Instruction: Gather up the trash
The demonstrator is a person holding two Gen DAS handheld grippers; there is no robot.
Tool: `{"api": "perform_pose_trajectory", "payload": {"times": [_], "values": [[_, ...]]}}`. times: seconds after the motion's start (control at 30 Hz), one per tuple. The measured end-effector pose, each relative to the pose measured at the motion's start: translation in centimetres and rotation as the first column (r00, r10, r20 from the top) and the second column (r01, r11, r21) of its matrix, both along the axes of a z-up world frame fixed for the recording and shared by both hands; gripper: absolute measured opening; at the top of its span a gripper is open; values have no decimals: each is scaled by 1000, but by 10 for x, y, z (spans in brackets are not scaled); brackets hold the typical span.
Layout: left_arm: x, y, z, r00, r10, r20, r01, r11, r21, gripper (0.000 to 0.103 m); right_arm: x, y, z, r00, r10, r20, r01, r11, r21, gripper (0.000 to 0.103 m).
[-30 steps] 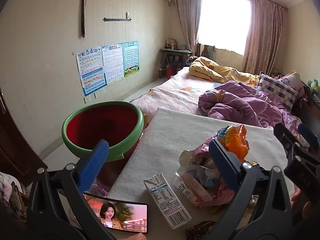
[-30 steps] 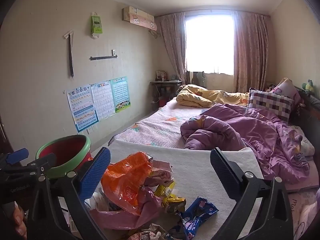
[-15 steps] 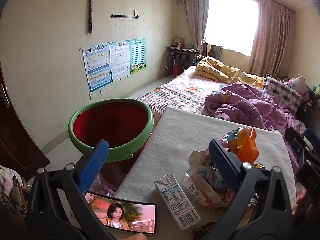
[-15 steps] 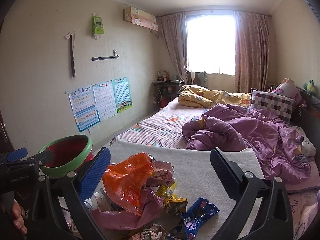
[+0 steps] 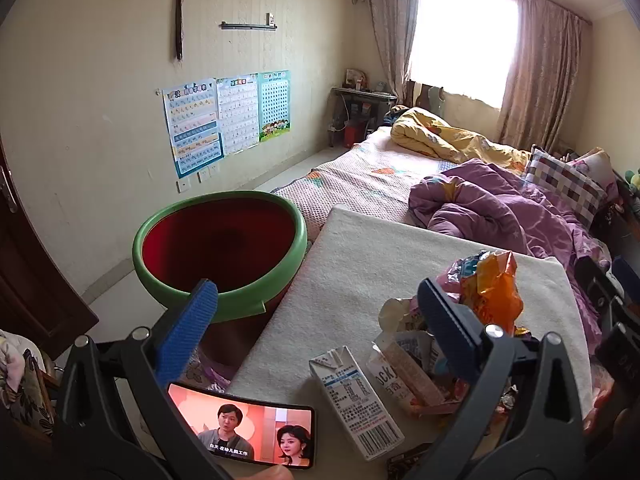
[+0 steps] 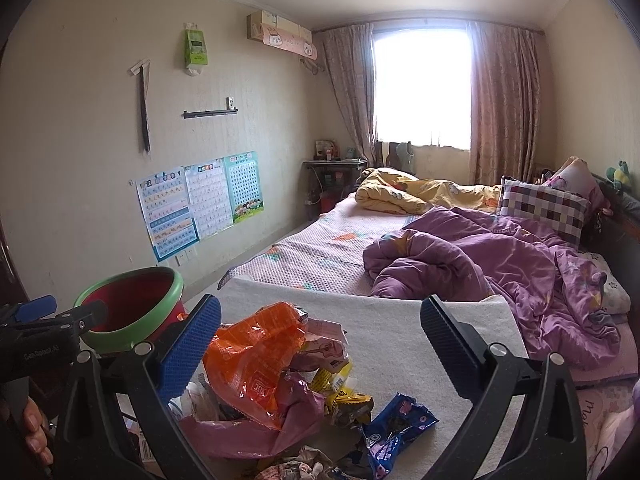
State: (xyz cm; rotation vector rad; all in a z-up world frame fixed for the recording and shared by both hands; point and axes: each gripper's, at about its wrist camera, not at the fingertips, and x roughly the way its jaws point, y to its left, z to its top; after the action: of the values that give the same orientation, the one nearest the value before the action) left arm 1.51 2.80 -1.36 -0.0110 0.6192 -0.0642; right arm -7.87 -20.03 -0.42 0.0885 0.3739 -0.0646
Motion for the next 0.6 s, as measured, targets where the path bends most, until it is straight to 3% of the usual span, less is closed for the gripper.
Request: {"api": "perform_pose_trajectory", "payload": {"times": [0.6], "values": [[2, 0, 2, 1000, -19, -22, 18, 1000, -23, 98, -2, -2, -3, 1000, 1, -5, -1, 1000, 13, 96]]}}
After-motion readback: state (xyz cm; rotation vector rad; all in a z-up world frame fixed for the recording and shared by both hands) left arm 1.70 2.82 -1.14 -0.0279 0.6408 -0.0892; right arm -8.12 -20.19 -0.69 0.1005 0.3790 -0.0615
